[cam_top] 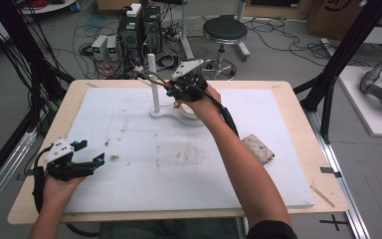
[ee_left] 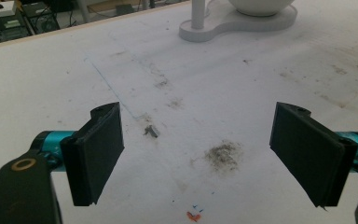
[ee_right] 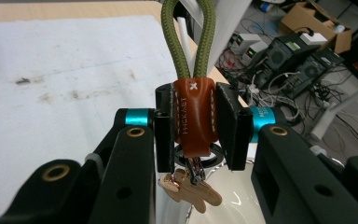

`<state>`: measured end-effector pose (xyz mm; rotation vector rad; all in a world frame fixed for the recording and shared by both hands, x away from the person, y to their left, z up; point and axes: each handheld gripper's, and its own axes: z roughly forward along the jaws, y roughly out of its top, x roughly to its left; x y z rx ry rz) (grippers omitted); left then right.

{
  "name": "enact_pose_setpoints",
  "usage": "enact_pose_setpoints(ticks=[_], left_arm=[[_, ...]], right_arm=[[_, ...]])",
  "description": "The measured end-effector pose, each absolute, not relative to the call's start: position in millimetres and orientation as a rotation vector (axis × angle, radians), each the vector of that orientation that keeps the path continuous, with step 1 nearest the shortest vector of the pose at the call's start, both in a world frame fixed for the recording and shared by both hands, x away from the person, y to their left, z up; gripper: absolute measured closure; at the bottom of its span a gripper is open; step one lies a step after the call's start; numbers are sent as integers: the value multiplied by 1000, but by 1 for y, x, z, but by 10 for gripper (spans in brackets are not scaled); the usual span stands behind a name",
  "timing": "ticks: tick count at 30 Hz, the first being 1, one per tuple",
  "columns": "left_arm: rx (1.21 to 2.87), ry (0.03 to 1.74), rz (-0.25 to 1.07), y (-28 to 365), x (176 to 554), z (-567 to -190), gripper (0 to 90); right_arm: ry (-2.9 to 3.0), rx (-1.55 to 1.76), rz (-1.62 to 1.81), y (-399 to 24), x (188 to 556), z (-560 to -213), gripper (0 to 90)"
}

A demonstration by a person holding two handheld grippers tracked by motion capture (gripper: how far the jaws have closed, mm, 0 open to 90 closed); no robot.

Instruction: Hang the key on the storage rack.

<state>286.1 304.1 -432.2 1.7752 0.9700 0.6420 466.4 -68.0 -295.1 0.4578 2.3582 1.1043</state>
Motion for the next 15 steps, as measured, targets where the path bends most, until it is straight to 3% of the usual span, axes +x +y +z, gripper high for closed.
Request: enact_pose_setpoints(ticks=[2,4,8,15], left_arm=[[1775,965,643,304,286,-432,173],[1776,965,640,304,286,-432,173],[1777,966,639,304,287,-433,173],[1774,956,625,301,291,-433,173]], right_arm=[[2354,467,1084,-68,467,-297,678],[2320,491,1074,-68,467,-297,541],[2274,525,1091,-72,465,-293,446],[2245,564,1115,-91,456,-291,376]])
